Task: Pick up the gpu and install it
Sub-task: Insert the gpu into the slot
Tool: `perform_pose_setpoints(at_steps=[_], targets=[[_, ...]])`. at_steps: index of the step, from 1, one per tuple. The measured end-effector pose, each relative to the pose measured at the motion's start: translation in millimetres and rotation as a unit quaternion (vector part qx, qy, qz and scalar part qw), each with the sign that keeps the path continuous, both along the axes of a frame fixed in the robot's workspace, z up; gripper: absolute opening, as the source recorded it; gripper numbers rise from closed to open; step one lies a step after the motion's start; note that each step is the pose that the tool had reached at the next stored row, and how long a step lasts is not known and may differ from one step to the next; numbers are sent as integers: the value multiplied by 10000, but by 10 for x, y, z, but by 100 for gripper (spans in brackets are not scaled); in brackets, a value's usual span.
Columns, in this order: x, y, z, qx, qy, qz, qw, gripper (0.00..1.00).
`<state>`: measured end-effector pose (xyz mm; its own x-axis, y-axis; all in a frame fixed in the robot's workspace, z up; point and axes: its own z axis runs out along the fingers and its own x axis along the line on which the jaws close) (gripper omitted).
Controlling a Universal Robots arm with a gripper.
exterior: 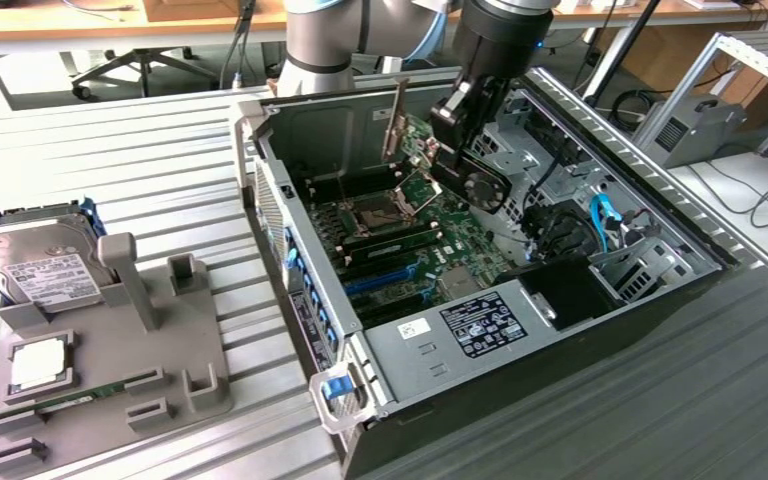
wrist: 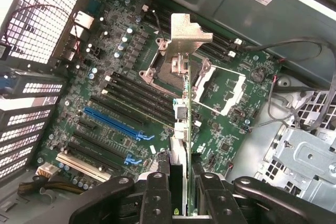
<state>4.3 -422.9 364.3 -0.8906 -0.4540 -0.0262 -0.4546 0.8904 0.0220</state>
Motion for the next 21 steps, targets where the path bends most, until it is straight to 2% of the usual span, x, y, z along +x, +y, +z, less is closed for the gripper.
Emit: perform_pose_setpoints(at_steps=[21], targets=[[0, 0, -2, 0, 0, 276, 9996, 26]])
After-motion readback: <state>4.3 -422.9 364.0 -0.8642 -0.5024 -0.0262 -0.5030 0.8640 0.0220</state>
